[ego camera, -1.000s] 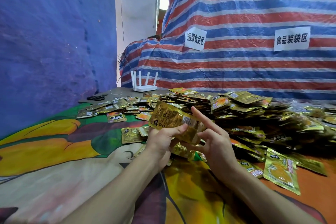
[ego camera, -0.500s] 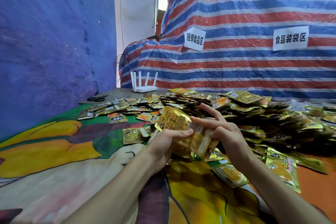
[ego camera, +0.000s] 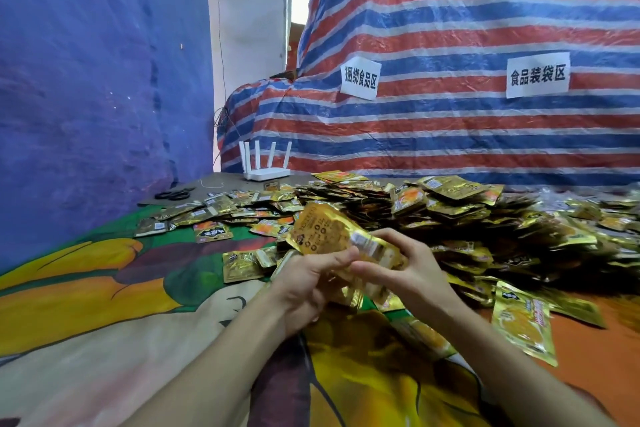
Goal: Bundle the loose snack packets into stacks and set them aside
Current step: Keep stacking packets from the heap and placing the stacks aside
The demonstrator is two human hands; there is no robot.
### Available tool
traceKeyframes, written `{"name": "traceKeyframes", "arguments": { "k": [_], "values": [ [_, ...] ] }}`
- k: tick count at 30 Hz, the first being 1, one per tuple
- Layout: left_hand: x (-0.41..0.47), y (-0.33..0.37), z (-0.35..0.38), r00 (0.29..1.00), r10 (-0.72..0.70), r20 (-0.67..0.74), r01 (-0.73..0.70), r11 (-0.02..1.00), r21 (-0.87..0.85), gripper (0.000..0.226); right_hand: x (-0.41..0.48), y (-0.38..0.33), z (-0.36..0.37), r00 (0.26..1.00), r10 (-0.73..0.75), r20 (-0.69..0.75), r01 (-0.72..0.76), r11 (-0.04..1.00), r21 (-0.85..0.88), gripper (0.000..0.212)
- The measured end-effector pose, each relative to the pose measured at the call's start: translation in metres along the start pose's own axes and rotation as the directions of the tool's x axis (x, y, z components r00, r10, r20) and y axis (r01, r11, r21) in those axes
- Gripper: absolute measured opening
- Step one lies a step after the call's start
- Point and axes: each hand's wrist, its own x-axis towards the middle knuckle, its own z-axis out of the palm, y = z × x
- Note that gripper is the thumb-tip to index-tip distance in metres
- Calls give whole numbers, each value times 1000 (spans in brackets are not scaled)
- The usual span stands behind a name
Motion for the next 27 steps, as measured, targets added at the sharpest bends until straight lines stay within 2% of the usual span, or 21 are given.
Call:
{"name": "traceKeyframes", "arguments": {
  "k": [3,6,8,10,12,14,17,20,22,25,27],
  "values": [
    [3,-1,-7,998,3,-70,-4,1000,-14,50,2,-1,0,999,17,27,-19,997,74,23],
    [2,1,-3,998,-10,-59,8,1000,-28,57,2,0,-2,997,71,-23,-68,990,123,30],
    [3,2,-2,999,19,-41,-23,992,-124,56,4,3,-3,980,169,-102,-138,956,259,35],
    [5,4,-5,998,39,-42,-46,982,-182,48,8,5,-4,943,293,-155,-200,875,440,40],
    [6,3,-5,998,50,-46,-55,993,-109,37,10,6,-7,913,380,-146,-240,792,562,44],
    [6,-1,-2,996,86,-39,-84,996,39,25,10,7,-7,904,415,-99,-275,745,608,46],
    [5,-8,3,980,194,-50,-178,958,227,14,10,10,-2,916,399,-46,-310,776,550,48],
    [4,-12,1,929,363,-72,-289,832,473,4,9,14,2,930,366,-39,-309,834,458,49],
    [3,-12,0,906,411,-101,-305,798,519,6,10,14,1,935,353,-7,-310,830,463,47],
    [3,-9,-1,905,397,-155,-277,824,495,11,11,10,-3,929,360,88,-350,776,524,41],
    [5,-10,-2,901,406,-156,-268,801,536,14,11,7,-7,914,385,129,-390,743,544,37]
  ]
}}
